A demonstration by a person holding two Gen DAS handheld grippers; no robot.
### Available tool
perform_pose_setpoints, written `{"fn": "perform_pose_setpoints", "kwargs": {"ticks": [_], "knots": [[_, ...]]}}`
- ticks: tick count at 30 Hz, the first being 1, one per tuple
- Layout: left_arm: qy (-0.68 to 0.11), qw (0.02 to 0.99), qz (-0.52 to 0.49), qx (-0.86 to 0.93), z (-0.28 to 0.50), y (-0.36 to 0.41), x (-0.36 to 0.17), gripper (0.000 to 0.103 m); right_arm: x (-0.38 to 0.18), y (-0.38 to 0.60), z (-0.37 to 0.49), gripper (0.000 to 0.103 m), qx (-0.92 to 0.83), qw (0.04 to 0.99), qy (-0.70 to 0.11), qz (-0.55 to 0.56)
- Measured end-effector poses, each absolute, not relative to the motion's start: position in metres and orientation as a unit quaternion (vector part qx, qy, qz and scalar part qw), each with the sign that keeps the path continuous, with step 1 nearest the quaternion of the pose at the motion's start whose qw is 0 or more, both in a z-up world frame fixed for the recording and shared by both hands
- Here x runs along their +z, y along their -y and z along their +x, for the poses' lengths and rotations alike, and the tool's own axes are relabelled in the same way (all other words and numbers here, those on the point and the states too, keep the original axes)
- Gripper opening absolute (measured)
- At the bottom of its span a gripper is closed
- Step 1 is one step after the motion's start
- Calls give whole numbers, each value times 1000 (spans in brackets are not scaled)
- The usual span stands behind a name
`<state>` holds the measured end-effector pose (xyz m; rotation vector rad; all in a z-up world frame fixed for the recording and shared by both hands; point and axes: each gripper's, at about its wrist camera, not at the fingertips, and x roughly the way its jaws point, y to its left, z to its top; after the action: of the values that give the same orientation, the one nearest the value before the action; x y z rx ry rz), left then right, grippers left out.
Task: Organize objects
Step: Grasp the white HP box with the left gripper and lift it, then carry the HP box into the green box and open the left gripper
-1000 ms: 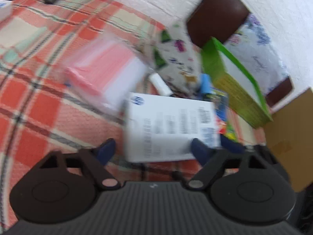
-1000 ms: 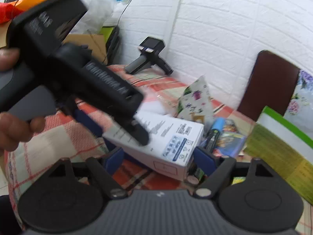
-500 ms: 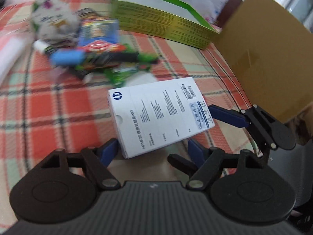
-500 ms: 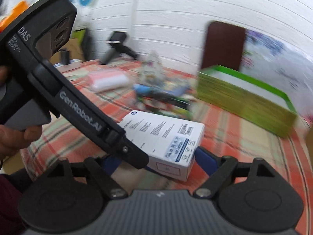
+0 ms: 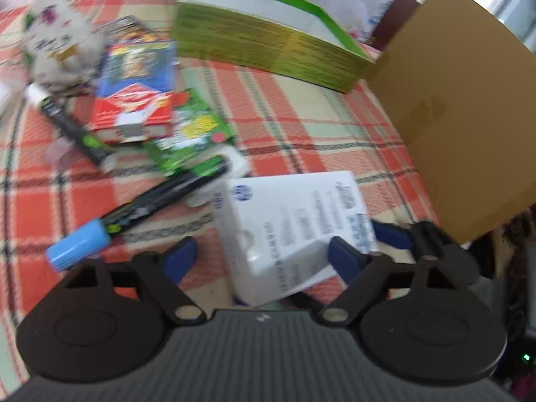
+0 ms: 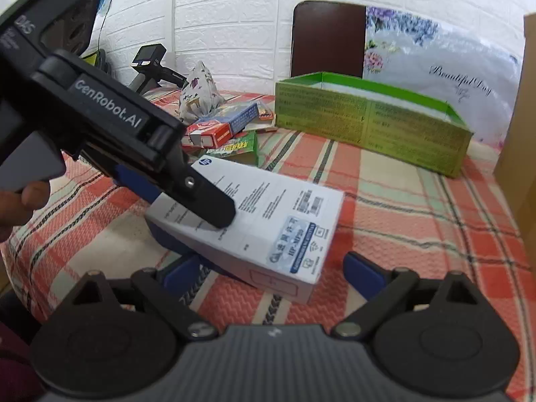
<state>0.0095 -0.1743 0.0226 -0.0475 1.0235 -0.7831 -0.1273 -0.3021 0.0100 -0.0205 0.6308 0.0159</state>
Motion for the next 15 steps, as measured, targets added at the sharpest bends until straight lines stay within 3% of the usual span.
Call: {"fn": "perform_pose_setpoints", "kwargs": {"ticks": [5,15], "knots": [[-459,807,9,-371,5,193,33,74,7,308,-133,80,-2,953,-303,1],[-410,817,35,-404,21,232,61,74,23,337,-132,78,-64,961,-270,0]]}}
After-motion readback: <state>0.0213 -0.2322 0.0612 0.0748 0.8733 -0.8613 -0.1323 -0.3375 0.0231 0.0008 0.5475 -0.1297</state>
